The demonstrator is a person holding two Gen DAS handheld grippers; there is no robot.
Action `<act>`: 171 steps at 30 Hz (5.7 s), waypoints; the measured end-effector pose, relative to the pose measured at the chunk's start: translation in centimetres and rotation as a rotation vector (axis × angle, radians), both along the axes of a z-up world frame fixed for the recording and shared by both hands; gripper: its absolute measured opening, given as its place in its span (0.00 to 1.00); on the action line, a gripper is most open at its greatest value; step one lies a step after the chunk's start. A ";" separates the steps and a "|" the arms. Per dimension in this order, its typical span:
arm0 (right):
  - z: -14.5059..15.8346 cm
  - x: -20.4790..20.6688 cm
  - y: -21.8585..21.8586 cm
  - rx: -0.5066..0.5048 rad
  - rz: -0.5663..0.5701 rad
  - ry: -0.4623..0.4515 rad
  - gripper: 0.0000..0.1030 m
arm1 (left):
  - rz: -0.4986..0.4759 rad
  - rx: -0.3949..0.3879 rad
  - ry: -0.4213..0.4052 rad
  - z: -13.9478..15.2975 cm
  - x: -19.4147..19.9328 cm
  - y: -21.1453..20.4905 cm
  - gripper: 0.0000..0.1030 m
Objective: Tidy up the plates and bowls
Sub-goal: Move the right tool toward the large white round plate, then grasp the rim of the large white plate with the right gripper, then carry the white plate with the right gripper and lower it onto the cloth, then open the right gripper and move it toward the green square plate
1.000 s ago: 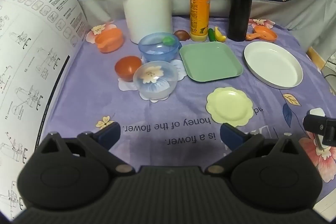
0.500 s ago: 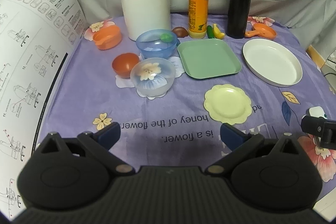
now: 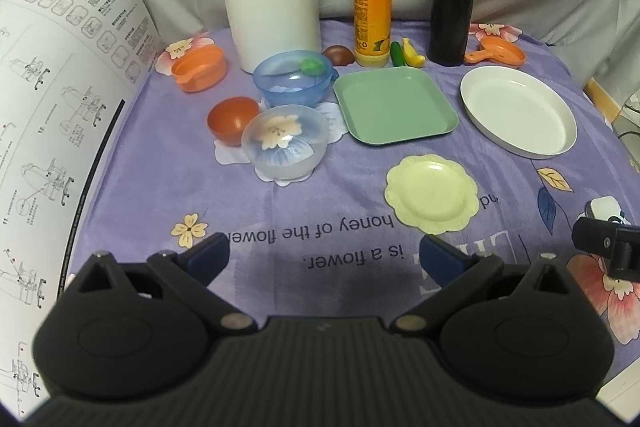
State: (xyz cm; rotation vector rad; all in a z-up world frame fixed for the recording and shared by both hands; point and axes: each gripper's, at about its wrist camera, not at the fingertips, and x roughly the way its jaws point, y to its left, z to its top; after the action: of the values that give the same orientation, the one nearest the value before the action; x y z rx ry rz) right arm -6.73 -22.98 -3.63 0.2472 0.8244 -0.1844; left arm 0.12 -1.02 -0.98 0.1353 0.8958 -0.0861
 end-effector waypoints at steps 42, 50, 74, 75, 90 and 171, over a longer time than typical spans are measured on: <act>-2.7 3.0 -2.9 0.043 -0.014 0.048 1.00 | -0.083 -0.025 0.023 -2.2 3.6 -2.3 1.00; -3.0 6.4 -6.9 0.032 0.031 -0.020 1.00 | -0.191 -0.034 0.000 -1.8 8.2 -6.4 1.00; -8.7 18.4 -16.0 0.100 -0.075 -0.012 0.19 | -0.374 -0.006 0.047 -6.2 21.3 -19.1 0.59; -8.8 18.4 -16.1 0.096 -0.064 -0.015 0.19 | -0.385 -0.007 0.057 -6.4 21.4 -19.4 0.54; -8.1 19.1 -15.6 0.101 -0.017 -0.034 0.19 | -0.395 0.034 0.070 -7.7 21.2 -20.7 0.38; -3.9 6.5 14.0 0.129 0.378 0.114 0.82 | 0.164 -0.158 0.013 -2.7 0.5 19.7 1.00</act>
State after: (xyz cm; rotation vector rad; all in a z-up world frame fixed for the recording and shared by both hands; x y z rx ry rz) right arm -0.21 -8.96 -7.49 0.1983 0.9822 0.2116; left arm 0.61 18.70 -3.65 -0.0860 0.9059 -0.0044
